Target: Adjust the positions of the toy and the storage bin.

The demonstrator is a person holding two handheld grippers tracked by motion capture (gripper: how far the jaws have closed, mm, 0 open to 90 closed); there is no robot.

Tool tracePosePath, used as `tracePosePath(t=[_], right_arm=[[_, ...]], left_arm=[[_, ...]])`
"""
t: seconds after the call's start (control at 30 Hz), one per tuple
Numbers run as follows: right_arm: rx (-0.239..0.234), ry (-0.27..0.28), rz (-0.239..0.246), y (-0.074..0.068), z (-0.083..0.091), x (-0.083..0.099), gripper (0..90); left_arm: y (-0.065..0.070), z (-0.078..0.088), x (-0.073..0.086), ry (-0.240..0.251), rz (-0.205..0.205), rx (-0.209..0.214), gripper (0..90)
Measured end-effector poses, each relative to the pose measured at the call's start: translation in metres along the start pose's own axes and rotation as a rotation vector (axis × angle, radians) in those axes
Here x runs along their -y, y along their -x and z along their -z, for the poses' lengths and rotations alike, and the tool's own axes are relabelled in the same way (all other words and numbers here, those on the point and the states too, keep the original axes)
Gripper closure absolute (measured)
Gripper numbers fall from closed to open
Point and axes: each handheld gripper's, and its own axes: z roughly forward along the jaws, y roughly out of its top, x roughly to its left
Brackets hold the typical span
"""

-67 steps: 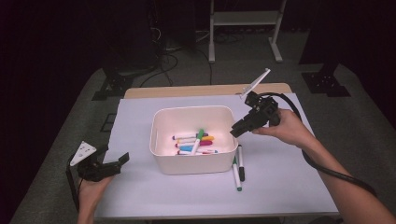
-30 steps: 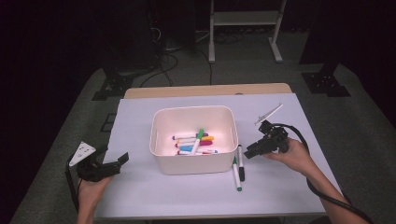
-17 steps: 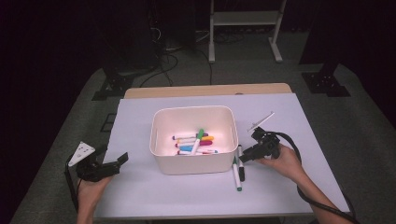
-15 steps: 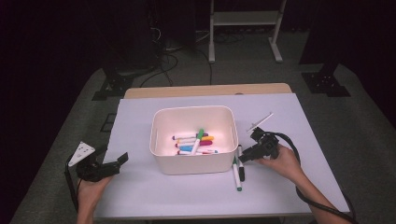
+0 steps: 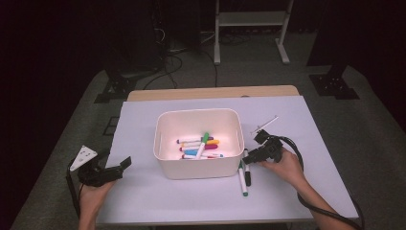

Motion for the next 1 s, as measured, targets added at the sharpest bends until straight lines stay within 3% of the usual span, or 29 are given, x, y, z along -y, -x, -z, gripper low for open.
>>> tracePosePath(t=[0.27,0.73,1.0], right_arm=[[0.095,-0.006,0.008,-0.001,-0.006,0.004,54.5],[0.089,-0.021,-0.028,0.016,0.012,0.024,73.7],[0.068,-0.048,-0.033,0.025,0.023,0.037,75.4]], left_arm=[[-0.001,0.001,0.0,0.0,0.001,-0.002,0.7],[0.001,0.0,0.0,0.006,0.004,0.003,0.7],[0.002,-0.001,-0.001,0.002,0.0,0.005,0.7]])
